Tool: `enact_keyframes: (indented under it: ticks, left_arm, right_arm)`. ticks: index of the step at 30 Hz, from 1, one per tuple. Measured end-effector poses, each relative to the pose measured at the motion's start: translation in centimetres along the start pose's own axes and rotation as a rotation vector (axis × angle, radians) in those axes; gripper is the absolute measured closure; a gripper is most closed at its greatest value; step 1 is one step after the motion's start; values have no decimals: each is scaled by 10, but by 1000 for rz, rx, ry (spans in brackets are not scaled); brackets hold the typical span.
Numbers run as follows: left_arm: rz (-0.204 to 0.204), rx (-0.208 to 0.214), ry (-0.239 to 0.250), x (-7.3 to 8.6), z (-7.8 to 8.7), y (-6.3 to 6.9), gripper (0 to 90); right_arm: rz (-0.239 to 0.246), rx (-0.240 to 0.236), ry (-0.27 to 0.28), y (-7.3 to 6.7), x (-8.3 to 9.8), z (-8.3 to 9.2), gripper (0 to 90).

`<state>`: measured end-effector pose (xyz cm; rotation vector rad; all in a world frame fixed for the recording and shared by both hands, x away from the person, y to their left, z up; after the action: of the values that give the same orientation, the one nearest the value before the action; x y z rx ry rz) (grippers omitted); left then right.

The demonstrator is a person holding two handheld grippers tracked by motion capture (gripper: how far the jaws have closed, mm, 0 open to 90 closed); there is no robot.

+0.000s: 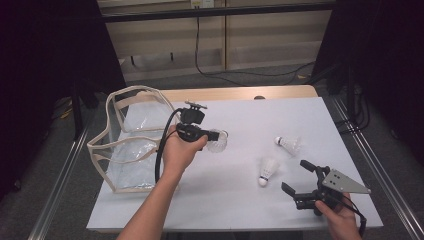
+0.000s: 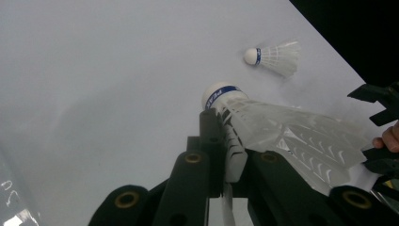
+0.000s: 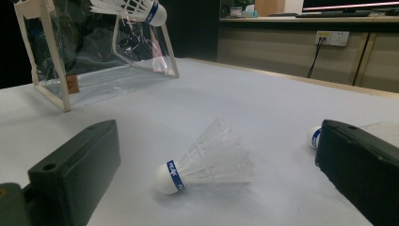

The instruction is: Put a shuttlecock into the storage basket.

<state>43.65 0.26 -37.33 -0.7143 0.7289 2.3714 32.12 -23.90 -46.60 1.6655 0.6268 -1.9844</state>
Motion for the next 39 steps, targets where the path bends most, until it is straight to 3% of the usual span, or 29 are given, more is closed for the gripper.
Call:
enact_keyframes:
  ticks: [21, 24, 39]
  left_arm:
    - [27, -12, -2, -18, 9, -2, 881]
    - [41, 13, 0, -19, 11, -1, 882]
    - [13, -22, -8, -29, 22, -2, 882]
  right_arm:
    - [-6, -2, 5, 0, -1, 0, 3]
    - [-6, -2, 5, 0, -1, 0, 3]
    - [-4, -3, 7, 0, -1, 0, 3]
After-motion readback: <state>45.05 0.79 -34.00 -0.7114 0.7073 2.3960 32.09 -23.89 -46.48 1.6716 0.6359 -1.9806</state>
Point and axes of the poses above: each handheld gripper's, and its own axes: z roughly backward along the jaws, x roughly out of its underside, y roughly to its right, the point moved 9 cm from there along -z, roughly forward along the jaws, and after that the axes turned 1 degree about z, right-handed, at the moved point
